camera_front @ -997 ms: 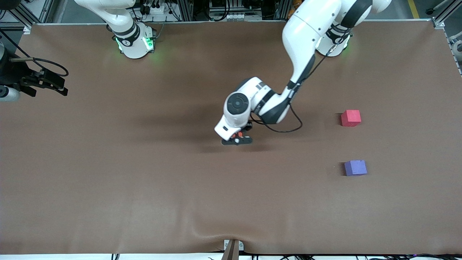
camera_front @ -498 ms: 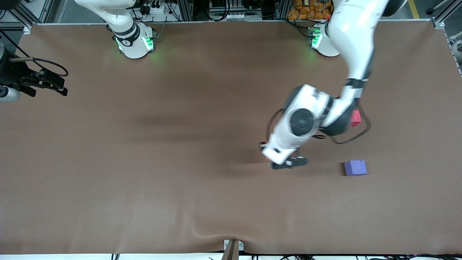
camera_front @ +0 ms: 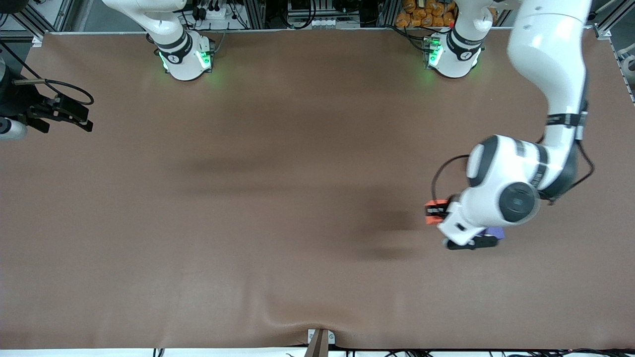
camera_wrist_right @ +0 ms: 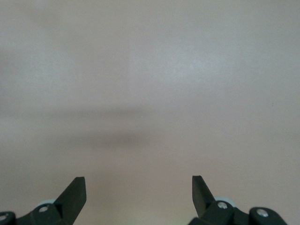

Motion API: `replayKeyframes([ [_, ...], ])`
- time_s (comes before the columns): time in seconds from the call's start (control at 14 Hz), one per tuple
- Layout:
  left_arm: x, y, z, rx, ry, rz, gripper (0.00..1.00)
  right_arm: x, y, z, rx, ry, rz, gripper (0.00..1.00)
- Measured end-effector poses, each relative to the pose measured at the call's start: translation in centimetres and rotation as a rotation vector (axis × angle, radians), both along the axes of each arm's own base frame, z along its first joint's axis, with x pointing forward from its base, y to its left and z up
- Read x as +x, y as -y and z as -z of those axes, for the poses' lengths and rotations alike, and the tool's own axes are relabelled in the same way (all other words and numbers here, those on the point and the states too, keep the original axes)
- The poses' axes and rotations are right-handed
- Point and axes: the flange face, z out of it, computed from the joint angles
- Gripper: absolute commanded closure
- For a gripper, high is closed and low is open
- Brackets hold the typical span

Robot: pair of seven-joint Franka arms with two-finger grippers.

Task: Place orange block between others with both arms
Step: 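Carry the orange cube with the left gripper between pink and purple cubes, then lower the orange cube between the pink and purple cubes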

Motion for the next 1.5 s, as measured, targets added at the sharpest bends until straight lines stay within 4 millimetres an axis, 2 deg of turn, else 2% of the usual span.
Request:
replayKeyframes([
  [0.14, -0.1, -4.1, 0.5, -0.015, -0.021, 0.040, 0.82, 0.0, 0.0, 0.0, 0.000, 0.000, 0.000, 0.00],
  [0.28, -1.2, -7.6, 0.8, -0.028, -0.047, 0.074, 0.82, 0.0, 0.0, 0.0, 0.000, 0.000, 0.000, 0.00],
  [0.5, -3.0, -11.3, 1.3, -0.042, -0.081, 0.102, 0.82, 0.0, 0.0, 0.0, 0.000, 0.000, 0.000, 0.00],
  [0.64, -3.9, -13.1, 1.8, -0.048, -0.089, 0.101, 0.82, 0.0, 0.0, 0.0, 0.000, 0.000, 0.000, 0.00],
  [0.85, -5.3, -15.0, 4.5, -0.056, -0.051, 0.111, 0.82, 0.0, 0.0, 0.0, 0.000, 0.000, 0.000, 0.00],
  [1.07, -7.5, -15.6, 7.0, -0.051, -0.012, 0.102, 0.82, 0.0, 0.0, 0.0, 0.000, 0.000, 0.000, 0.00],
  [1.28, -8.8, -16.7, 7.7, -0.046, 0.017, 0.082, 0.82, 0.0, 0.0, 0.0, 0.000, 0.000, 0.000, 0.00],
  [1.5, -9.0, -17.0, 7.9, -0.044, 0.033, 0.076, 0.82, 0.1, -0.1, 0.1, 0.000, -0.001, -0.002, 0.00],
])
